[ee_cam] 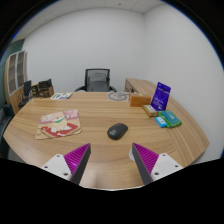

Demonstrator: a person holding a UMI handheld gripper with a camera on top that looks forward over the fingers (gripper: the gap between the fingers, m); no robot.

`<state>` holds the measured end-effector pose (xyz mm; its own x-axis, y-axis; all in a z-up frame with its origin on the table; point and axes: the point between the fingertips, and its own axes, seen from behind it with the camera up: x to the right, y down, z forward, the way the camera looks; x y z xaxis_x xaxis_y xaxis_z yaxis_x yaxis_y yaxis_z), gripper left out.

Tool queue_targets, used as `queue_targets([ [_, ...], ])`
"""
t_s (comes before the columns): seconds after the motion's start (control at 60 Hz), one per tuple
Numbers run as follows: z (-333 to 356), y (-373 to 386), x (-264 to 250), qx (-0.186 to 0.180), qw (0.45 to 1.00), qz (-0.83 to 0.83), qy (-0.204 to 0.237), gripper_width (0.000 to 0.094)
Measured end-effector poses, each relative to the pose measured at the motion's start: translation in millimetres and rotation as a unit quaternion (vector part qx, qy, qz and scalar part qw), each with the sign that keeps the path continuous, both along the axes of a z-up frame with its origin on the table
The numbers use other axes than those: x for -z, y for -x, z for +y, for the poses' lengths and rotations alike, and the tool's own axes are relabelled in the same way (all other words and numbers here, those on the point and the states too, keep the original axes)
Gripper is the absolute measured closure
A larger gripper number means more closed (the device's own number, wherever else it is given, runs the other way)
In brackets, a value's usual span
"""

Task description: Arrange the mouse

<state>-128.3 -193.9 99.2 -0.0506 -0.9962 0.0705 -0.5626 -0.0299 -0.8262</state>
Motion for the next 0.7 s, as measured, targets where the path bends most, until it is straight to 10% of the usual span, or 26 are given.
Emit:
queue_targets([
  [0.7, -19, -149, 111, 0.009, 0.999, 0.038, 0.003, 0.0064],
])
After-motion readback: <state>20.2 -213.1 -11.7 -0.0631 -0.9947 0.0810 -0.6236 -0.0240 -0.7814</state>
